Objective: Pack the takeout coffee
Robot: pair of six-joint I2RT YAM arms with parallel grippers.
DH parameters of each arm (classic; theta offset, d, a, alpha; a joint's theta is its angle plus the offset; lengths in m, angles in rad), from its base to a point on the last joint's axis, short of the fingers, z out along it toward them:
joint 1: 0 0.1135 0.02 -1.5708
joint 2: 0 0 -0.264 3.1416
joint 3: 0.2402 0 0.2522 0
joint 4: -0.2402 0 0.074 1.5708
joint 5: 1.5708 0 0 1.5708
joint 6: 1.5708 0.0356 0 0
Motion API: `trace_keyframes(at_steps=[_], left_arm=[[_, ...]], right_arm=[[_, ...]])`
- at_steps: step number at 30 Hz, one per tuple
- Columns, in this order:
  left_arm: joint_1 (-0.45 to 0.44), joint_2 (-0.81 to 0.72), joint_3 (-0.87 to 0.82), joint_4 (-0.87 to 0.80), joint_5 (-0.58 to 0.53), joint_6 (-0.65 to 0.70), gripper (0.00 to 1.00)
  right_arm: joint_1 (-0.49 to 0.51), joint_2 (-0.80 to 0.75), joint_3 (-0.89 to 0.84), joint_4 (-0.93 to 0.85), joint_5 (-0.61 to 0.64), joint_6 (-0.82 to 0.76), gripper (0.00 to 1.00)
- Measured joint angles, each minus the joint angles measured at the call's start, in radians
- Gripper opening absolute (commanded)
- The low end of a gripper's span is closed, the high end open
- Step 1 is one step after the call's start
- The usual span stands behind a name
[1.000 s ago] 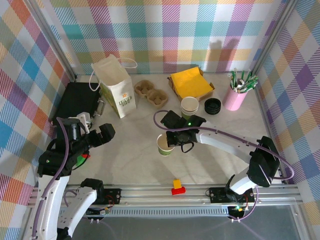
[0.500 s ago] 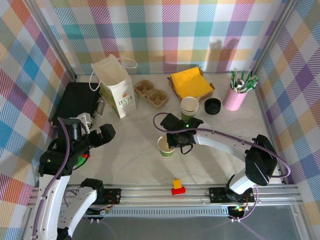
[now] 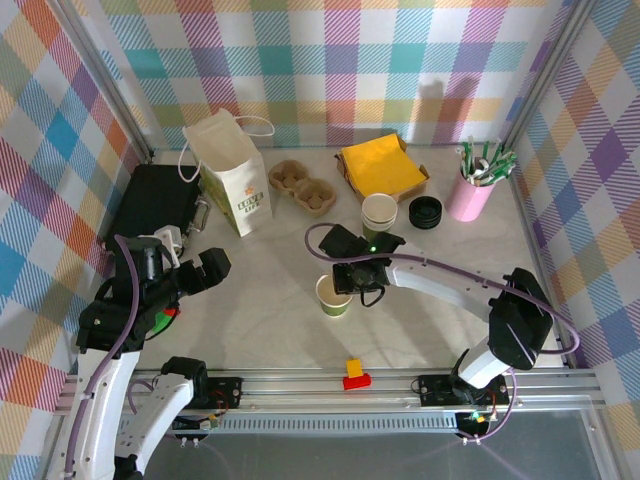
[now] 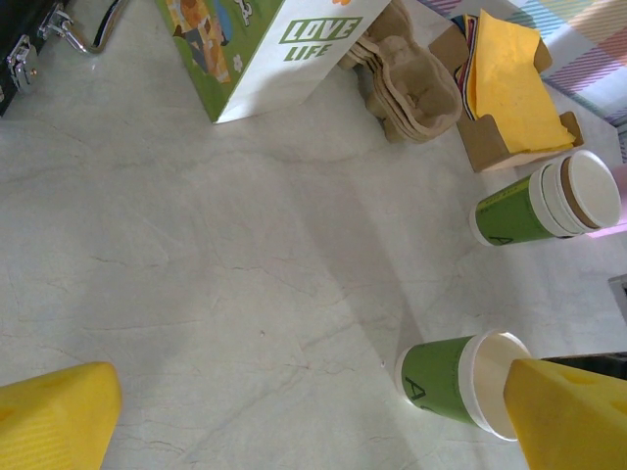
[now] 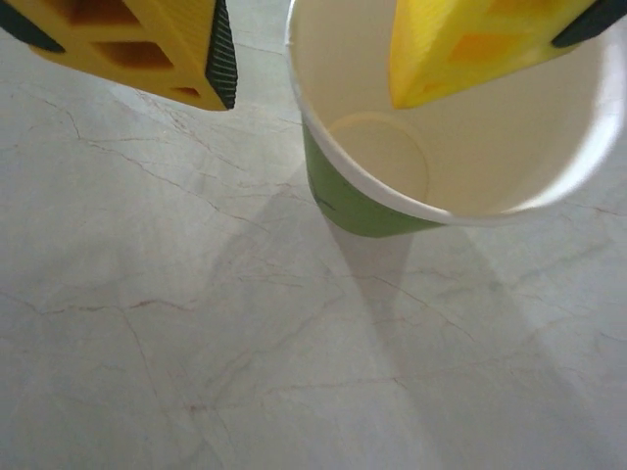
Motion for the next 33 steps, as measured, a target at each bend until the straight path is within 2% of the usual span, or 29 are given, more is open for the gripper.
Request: trace_keyframes(at_steps=[8, 16, 19, 24, 29, 33], left_arm=[[0.0, 0.0, 0.039, -0.003, -0.011, 0.001, 1.0], [0.0, -0.005, 0.057, -0.003, -0.018, 0.001, 1.0], [0.0, -0.005, 0.057, -0.003, -0.018, 0.001, 1.0], [0.0, -0.005, 0.057, -0.003, -0.018, 0.001, 1.0], [0.0, -0.005, 0.057, -0.003, -0.018, 0.001, 1.0], [0.0, -0.005, 0.057, -0.002, -0.018, 0.001, 1.0]], right_arm=[[0.0, -0.084, 0.138, -0.088, 0.053, -0.019, 0.56], [-0.031, -0.227, 0.225, -0.17, 0.202, -0.058, 0.64], [-0.137, -0.281, 0.214, -0.169, 0.222, -0.076, 0.65], [-0.414, -0.356, 0.116, -0.113, 0.21, -0.098, 0.68], [-0.564, -0.336, 0.051, -0.03, 0.193, -0.105, 0.7], [-0.647, -0.251, 0.043, 0.043, 0.193, -0.101, 0.69]])
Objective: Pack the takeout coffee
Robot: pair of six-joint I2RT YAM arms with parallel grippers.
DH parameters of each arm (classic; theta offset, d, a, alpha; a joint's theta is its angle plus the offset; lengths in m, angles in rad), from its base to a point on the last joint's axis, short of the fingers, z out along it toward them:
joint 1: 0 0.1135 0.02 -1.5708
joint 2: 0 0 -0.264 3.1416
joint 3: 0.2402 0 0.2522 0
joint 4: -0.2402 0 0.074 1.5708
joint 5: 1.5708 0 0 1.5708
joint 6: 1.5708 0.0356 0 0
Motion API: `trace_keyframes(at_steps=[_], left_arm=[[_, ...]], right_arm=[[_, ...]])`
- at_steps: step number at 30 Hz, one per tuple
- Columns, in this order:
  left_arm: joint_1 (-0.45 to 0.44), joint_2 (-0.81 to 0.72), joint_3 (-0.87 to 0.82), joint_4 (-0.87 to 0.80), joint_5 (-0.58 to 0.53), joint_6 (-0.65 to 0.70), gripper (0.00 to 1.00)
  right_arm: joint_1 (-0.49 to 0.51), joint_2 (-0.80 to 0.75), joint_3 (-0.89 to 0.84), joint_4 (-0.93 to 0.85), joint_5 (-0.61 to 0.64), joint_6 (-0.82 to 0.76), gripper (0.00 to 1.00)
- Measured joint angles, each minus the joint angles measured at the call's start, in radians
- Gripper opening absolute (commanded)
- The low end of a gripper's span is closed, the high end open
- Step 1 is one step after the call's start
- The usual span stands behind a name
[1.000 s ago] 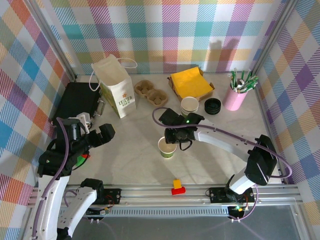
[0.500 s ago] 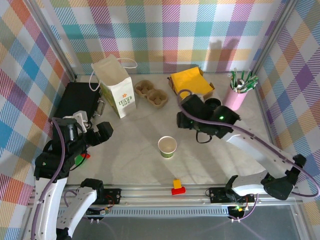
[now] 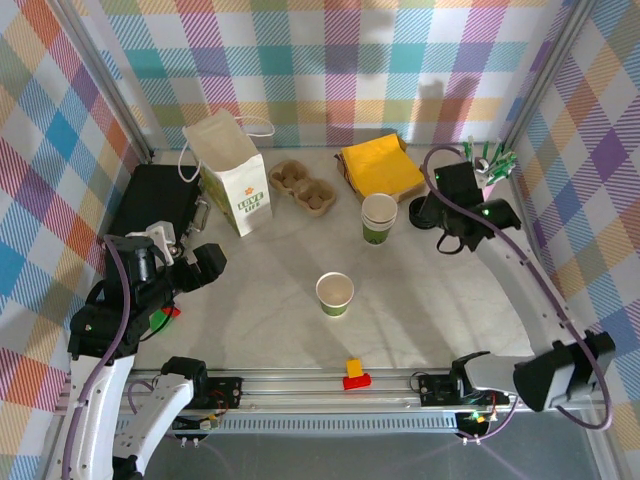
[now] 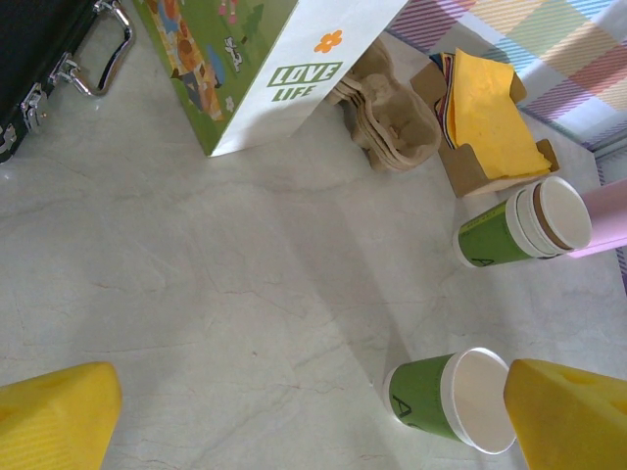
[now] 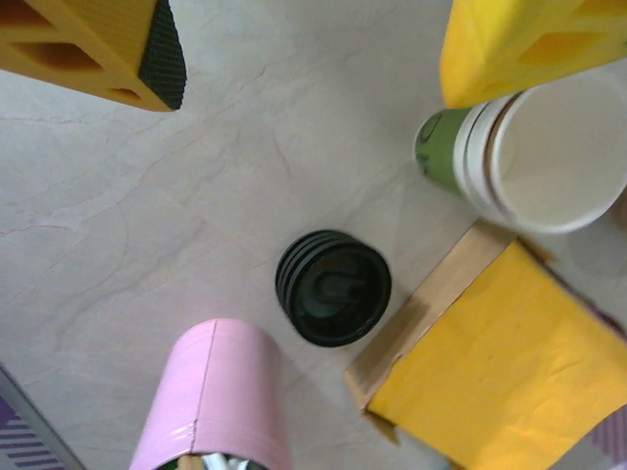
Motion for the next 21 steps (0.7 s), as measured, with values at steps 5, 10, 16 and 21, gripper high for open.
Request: trace_keyframes(at_steps=[5, 10, 16, 21], left_arm=[[0.0, 0.0, 0.0, 0.003, 0.0, -0.001, 1.0], [0.0, 0.0, -0.002, 0.004, 0.001, -0.005, 1.0], [0.0, 0.0, -0.005, 0.004, 0.001, -0.005, 1.0], [0.0, 0.0, -0.016, 0.006, 0.002, -0.005, 1.0]], right_arm=[[-0.058, 0.168, 0.001, 0.074, -0.014, -0.001, 0.69], [-0.084, 0.354, 0.05, 0.084, -0.053, -0.005, 0.69], [-0.109, 0.476, 0.145, 0.072, -0.07, -0.004, 0.67], [-0.14, 0.522, 0.187, 0.069, -0.08, -0.003, 0.62]])
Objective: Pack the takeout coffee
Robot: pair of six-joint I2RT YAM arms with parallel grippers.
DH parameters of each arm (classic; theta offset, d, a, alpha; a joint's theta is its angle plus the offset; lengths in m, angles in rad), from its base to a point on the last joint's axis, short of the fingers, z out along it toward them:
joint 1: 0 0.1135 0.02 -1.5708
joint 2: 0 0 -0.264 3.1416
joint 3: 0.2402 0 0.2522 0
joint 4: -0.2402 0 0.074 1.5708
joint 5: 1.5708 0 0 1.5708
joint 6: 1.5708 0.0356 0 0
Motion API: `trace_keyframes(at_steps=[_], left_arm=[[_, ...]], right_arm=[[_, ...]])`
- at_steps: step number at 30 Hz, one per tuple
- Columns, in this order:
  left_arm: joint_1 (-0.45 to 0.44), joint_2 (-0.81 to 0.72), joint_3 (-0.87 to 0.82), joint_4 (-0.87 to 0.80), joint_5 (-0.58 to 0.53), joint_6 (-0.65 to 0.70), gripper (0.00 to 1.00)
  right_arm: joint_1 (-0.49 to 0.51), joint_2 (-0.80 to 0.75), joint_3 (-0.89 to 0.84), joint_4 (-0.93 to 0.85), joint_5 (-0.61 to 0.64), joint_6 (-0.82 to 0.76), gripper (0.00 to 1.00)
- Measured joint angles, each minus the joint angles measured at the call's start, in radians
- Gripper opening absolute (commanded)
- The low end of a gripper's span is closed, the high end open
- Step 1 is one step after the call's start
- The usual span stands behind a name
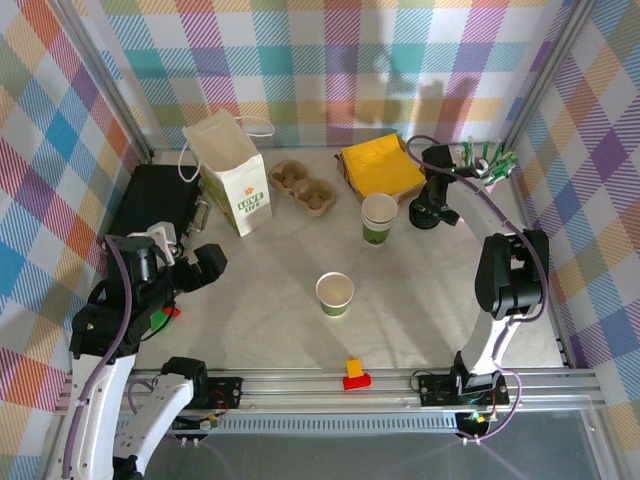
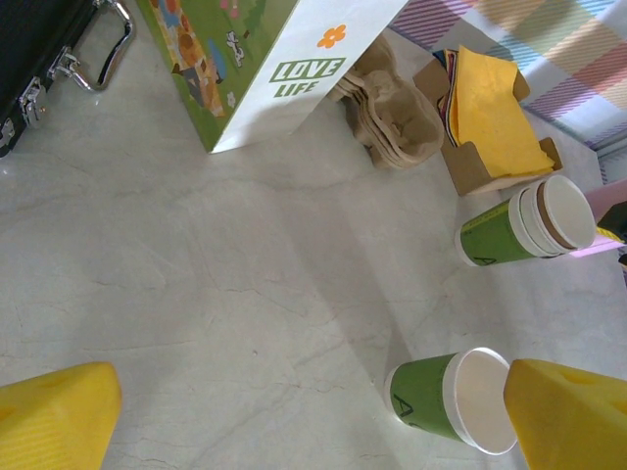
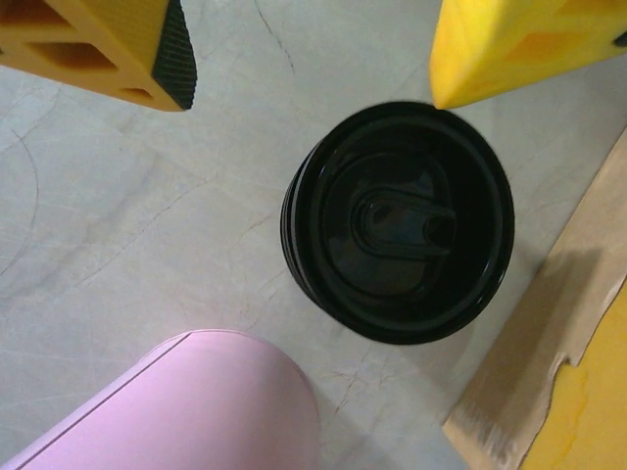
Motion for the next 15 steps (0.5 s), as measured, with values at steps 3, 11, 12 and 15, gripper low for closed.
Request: trace_keyframes(at_steps=[3, 11, 12, 15], left_arm=[[0.0, 0.0, -0.006, 0.0, 0.002, 0.0, 1.0], [0.0, 0.0, -0.013, 0.001, 0.002, -0.004, 1.0], [0.0, 0.0, -0.014, 0.001, 0.002, -0.006, 1.0], [0.0, 0.0, -0.014, 0.001, 0.002, -0.007, 1.0]], right_arm=[[-0.018, 0.03, 0.017, -0.005, -0.015, 0.003, 0.6], [-0.034, 0.085, 0.031, -0.016, -0.044, 0.003, 0.54], [-0.035, 0.091, 0.038, -0.018, -0.048, 0.003, 0.53], [-0.04, 0.109, 0.055, -0.018, -0.058, 0.002, 0.5]])
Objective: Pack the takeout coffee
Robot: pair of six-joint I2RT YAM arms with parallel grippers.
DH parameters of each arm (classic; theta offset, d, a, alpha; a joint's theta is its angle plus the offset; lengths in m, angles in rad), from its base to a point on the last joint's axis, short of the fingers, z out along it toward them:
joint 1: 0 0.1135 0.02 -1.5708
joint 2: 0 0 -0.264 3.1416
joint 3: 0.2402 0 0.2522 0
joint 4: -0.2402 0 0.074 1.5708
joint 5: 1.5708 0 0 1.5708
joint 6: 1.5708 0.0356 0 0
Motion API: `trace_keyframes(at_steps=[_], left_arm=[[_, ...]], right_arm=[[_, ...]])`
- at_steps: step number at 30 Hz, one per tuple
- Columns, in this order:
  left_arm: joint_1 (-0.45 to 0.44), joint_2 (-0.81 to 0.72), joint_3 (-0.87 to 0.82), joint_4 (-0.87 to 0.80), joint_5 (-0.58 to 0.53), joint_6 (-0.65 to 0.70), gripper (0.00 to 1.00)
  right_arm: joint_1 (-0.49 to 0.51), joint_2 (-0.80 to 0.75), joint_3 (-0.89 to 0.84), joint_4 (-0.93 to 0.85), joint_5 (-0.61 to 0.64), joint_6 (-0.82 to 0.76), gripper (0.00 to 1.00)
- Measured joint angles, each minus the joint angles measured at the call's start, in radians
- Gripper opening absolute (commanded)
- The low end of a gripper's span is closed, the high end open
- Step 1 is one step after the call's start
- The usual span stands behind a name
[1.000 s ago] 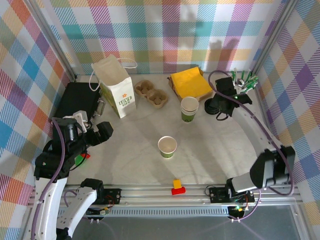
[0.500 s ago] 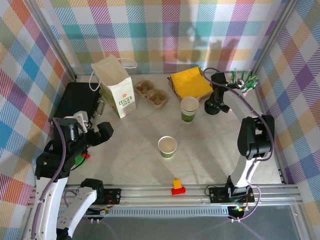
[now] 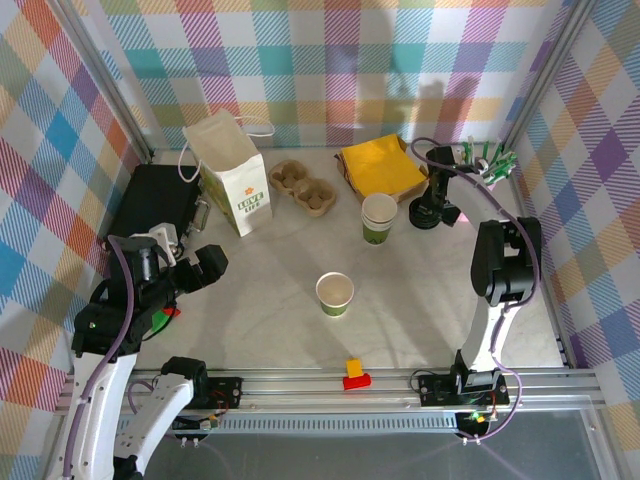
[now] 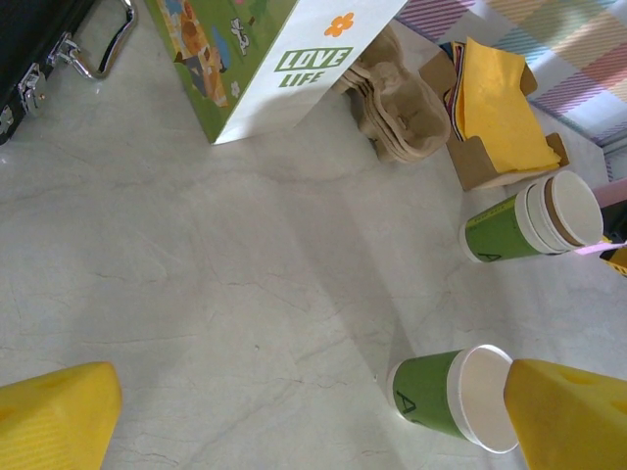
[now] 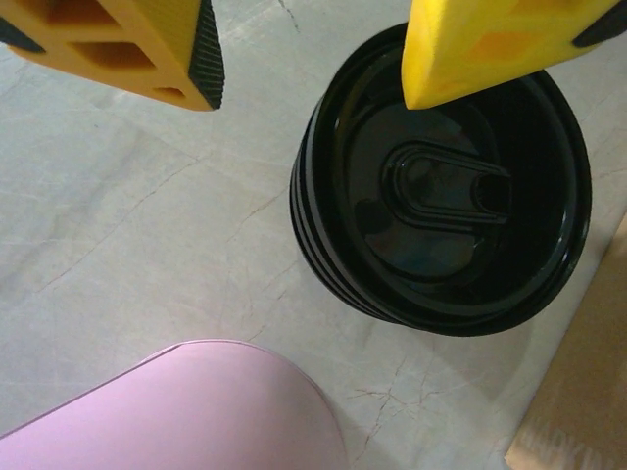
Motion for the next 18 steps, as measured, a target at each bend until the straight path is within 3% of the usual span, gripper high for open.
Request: trace_keyframes(at_steps=[18], left_arm=[[0.0, 0.011, 0.0, 0.0, -0.002, 0.001, 1.0]], right_arm=[[0.0, 0.069, 0.056, -0.007, -0.027, -0.001, 0.37]])
